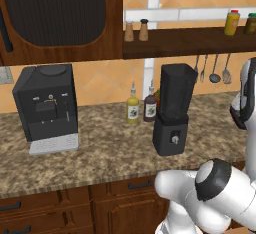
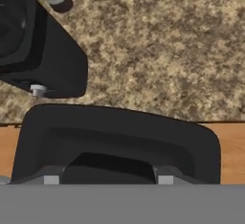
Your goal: Close the lid blender by securely placing the lid on top.
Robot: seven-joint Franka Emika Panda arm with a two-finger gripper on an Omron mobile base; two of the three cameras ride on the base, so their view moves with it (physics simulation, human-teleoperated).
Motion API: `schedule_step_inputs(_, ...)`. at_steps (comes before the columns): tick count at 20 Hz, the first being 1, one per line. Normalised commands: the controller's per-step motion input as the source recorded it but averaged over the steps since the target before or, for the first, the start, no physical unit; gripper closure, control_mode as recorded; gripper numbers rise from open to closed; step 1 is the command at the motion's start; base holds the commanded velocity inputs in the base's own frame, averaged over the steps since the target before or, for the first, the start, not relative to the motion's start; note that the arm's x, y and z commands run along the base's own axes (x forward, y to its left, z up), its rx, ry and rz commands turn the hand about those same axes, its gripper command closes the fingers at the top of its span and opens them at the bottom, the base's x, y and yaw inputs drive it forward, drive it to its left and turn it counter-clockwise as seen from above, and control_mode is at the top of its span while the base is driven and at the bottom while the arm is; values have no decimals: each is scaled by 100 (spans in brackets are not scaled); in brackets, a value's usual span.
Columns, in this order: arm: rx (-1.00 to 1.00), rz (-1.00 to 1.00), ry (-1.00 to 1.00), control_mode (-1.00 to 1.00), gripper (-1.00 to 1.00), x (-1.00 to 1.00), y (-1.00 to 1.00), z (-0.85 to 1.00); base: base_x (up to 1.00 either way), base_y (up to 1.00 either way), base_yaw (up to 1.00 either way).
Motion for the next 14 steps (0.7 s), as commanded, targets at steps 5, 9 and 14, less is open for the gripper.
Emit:
schedule_step_inputs(5,-11,-11,-3,-100,100,-7,94,100,0,0,0)
schedule_step_inputs(9,-14,-13,-5,-100,100,-4,72,100,0,0,0)
schedule_step_inputs(14,-3,-6,-2,-100,100,-3,44,100,0,0,0)
